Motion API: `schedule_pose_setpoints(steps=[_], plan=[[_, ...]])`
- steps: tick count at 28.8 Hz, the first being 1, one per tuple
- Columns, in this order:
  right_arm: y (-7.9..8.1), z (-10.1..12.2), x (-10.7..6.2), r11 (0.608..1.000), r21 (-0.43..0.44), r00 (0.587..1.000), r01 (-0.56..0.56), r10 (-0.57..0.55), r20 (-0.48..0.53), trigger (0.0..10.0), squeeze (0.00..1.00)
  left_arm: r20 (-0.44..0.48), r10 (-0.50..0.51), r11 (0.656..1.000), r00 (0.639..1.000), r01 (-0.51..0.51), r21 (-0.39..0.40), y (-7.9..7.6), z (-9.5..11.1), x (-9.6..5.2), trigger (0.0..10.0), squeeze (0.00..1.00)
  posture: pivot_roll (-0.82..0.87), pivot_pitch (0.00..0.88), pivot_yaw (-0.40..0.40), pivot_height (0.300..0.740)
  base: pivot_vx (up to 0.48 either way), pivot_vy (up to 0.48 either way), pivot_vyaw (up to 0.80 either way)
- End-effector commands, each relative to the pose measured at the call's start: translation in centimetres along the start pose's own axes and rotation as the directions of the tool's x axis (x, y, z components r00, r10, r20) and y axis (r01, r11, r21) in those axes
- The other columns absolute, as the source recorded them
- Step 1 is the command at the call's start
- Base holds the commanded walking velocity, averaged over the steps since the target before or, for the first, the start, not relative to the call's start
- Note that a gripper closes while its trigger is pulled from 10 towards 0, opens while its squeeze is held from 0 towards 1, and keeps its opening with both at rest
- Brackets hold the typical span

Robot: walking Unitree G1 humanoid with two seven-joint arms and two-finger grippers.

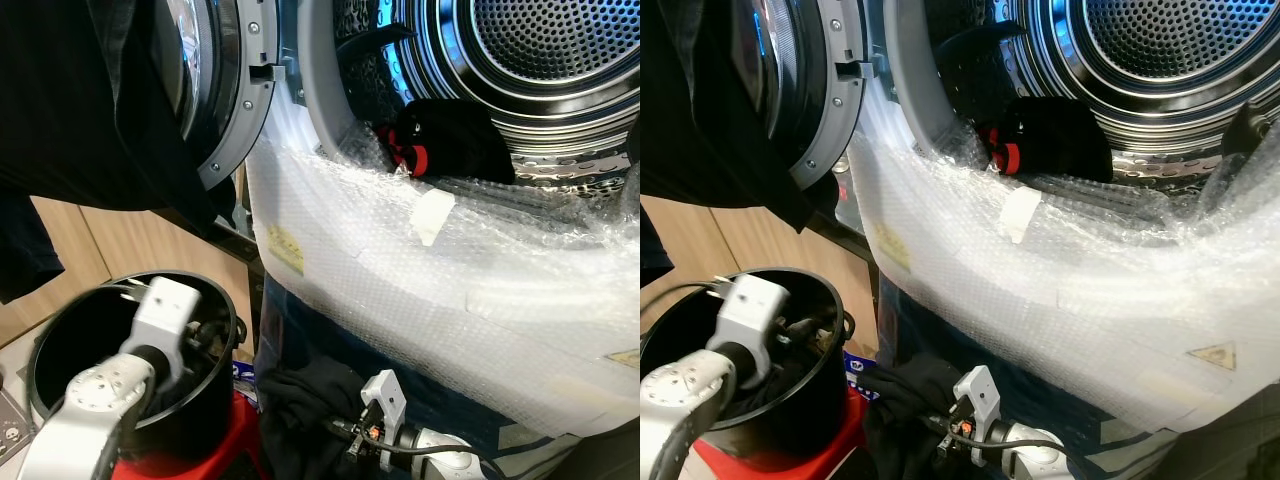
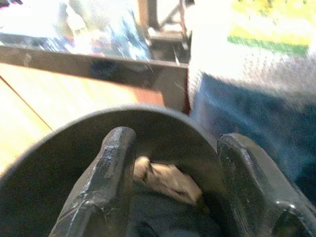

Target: Clothes washing

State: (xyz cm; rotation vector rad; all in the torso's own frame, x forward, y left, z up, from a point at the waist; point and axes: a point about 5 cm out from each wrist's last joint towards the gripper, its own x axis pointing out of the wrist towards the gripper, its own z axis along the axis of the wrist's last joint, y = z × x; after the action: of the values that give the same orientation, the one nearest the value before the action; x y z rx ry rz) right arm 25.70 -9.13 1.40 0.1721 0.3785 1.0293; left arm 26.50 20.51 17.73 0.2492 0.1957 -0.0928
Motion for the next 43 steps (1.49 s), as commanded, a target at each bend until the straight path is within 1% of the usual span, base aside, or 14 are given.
schedule_pose_setpoints(steps=[1, 4, 5, 6, 9, 17, 20, 21, 25, 30, 33, 34, 39, 43], plan=[[-0.1, 0.5, 0.1, 1.0, -0.01, 1.0, -0.016, 0.016, 0.014, 0.0, 0.0, 0.065, 0.078, 0.997, 0.995, -0.079, 0.016, 0.8, 0.7, 0.2, 10.0, 1.0, 0.26, 0.0, -0.05, 0.74, 0.0, 0.0, 0.0], [0.3, 0.8, -0.2, 0.997, -0.031, 0.997, -0.077, 0.078, 0.021, 0.0, 0.0, 0.134, 0.166, 0.984, 0.977, -0.173, 0.045, 1.5, 0.9, 0.4, 10.0, 1.0, 0.26, 0.0, -0.047, 0.74, 0.0, 0.0, 0.0], [0.5, 1.1, -0.3, 0.994, -0.038, 0.994, -0.102, 0.103, 0.03, 0.0, 0.0, 0.147, 0.19, 0.979, 0.971, -0.198, 0.04, 1.7, 0.8, 0.5, 10.0, 0.75, 0.26, 0.0, -0.045, 0.74, 0.0, 0.0, 0.0], [0.8, 1.4, -0.5, 0.99, -0.049, 0.99, -0.133, 0.135, 0.04, 0.0, 0.0, 0.152, 0.219, 0.974, 0.964, -0.226, 0.029, 2.0, 0.3, 0.5, 10.0, 0.0, 0.26, 0.0, -0.047, 0.74, 0.0, 0.0, 0.0], [1.6, 1.9, -0.9, 0.975, -0.085, 0.977, -0.205, 0.209, 0.04, 0.0, 0.0, 0.135, 0.248, 0.963, 0.959, -0.259, 0.075, 2.5, -0.9, 0.8, 10.0, 0.0, 0.25, 0.0, -0.046, 0.74, 0.0, 0.0, 0.0], [2.7, 4.3, -1.3, 0.954, -0.152, 0.957, -0.259, 0.274, 0.091, 0.0, 0.0, 0.106, 0.363, 0.93, 0.926, -0.367, 0.014, 4.2, -3.1, 1.2, 10.0, 0.0, 0.24, 0.0, -0.044, 0.74, 0.0, 0.0, 0.0], [3.4, 6.8, -1.6, 0.946, -0.179, 0.938, -0.269, 0.299, 0.175, 0.0, 0.0, 0.103, 0.39, 0.917, 0.915, -0.396, 0.053, 4.7, -4.0, 1.4, 10.0, 0.0, 0.23, 0.0, -0.042, 0.74, 0.0, 0.0, 0.0], [4.2, 8.5, -2.0, 0.93, -0.217, 0.913, -0.298, 0.344, 0.22, 0.0, 0.0, 0.097, 0.394, 0.915, 0.914, -0.4, 0.052, 4.7, -4.4, 1.5, 10.0, 0.0, 0.23, 0.0, -0.043, 0.74, 0.0, 0.0, 0.0], [5.6, 10.5, -2.5, 0.895, -0.271, 0.869, -0.355, 0.423, 0.259, 0.0, 0.0, 0.086, 0.395, 0.916, 0.915, -0.4, 0.044, 4.6, -4.7, 1.8, 10.0, 0.0, 0.23, 0.0, -0.042, 0.74, 0.0, 0.0, 0.0], [7.9, 14.3, -3.3, 0.816, -0.381, 0.768, -0.435, 0.557, 0.316, 0.0, 0.0, 0.101, 0.372, 0.924, 0.923, -0.378, 0.05, 4.1, -4.5, 2.5, 10.0, 0.0, 0.22, 0.0, -0.039, 0.74, 0.0, 0.0, 0.0], [9.4, 18.0, -4.3, 0.783, -0.443, 0.683, -0.436, 0.609, 0.404, 0.0, 0.0, 0.115, 0.362, 0.926, 0.925, -0.371, 0.069, 3.9, -4.6, 2.9, 10.0, 0.0, 0.22, 0.0, -0.037, 0.74, 0.0, 0.0, 0.0], [9.4, 18.0, -4.3, 0.783, -0.443, 0.683, -0.436, 0.609, 0.404, 0.0, 0.0, 0.115, 0.362, 0.926, 0.925, -0.371, 0.069, 3.9, -4.6, 2.9, 10.0, 0.0, 0.22, 0.0, -0.037, 0.74, 0.0, 0.0, 0.0], [10.0, 23.2, -4.7, 0.772, -0.503, 0.583, -0.39, 0.629, 0.514, 0.0, 0.0, 0.094, 0.345, 0.935, 0.934, -0.35, 0.047, 3.2, -5.3, 3.3, 10.0, 0.0, 0.21, 0.0, -0.037, 0.74, 0.0, 0.0, 0.0], [9.7, 25.5, -4.3, 0.79, -0.496, 0.549, -0.36, 0.609, 0.572, 0.0, 0.0, 0.097, 0.34, 0.937, 0.935, -0.346, 0.049, 3.1, -5.3, 3.4, 10.0, 0.0, 0.21, 0.0, -0.043, 0.74, 0.0, 0.0, 0.0]])
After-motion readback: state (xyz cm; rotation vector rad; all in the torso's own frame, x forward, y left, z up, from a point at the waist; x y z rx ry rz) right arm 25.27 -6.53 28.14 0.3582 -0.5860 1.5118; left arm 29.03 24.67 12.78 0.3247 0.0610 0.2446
